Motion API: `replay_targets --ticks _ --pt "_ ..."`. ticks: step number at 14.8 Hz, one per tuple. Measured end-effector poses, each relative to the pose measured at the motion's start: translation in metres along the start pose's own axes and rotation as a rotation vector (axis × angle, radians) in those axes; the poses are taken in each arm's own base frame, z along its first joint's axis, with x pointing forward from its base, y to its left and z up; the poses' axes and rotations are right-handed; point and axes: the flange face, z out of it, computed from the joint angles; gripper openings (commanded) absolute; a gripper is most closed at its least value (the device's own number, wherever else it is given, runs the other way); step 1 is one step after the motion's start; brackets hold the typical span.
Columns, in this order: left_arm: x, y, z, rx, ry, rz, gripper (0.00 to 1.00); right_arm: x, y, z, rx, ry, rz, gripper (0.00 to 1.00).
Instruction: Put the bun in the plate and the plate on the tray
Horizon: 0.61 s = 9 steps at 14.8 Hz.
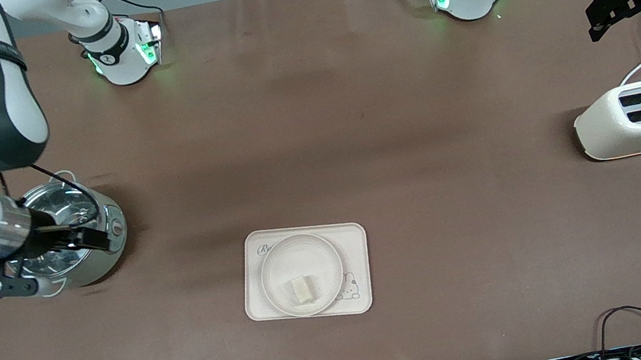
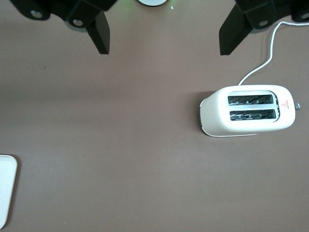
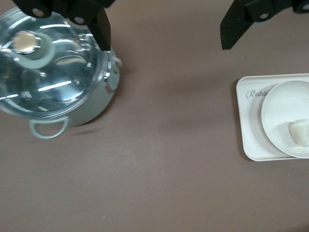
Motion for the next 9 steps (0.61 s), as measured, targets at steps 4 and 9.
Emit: replay_targets --ticks 4,9 --pt "0.000 -0.003 0.000 0.000 0.000 -0.005 1.00 -0.030 0.047 -0.068 -0.043 0.027 -0.047 1.00" --pt "0.000 -0.006 -0.005 -0.001 0.011 -0.009 1.00 -0.080 0.096 -0.134 -0.013 0.020 -0.043 1.00"
